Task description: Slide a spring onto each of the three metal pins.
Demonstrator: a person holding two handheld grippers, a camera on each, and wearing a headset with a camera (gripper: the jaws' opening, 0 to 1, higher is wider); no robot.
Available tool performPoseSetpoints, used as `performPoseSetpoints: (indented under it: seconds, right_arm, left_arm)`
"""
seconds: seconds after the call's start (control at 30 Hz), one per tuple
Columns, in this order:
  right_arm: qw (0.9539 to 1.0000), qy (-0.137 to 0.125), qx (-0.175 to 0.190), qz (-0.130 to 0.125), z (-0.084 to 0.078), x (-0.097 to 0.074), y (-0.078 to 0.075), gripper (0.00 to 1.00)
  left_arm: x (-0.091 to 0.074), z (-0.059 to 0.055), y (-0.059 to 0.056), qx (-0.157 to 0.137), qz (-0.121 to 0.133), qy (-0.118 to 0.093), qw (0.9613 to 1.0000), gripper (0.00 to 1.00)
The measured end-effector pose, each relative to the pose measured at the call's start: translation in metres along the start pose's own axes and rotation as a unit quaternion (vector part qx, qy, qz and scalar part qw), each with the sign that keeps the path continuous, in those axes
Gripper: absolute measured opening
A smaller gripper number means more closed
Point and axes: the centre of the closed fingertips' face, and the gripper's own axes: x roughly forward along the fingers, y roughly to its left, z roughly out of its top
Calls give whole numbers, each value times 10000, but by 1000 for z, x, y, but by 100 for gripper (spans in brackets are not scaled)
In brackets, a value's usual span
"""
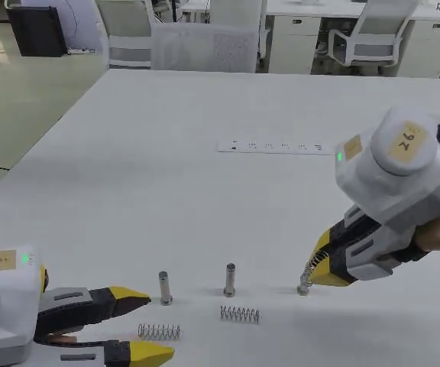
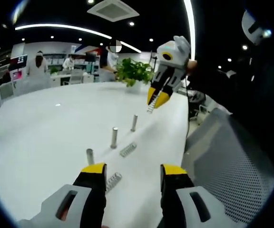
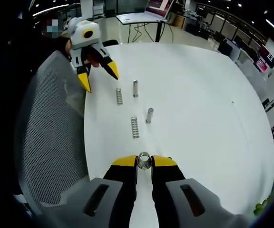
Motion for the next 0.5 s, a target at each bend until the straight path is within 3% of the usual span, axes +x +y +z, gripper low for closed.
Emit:
performPoseSetpoints:
  seconds: [0.27, 0.5]
  right_arm:
    - [9998, 93, -7, -164, -3, -6, -15, 8]
    - [9992, 309, -54, -247, -8, 2, -28, 8]
  left_arm:
    - [-2, -3, -1, -77, 58, -34, 9999, 42]
    - [-3, -4, 0, -120, 89, -66, 9999, 43]
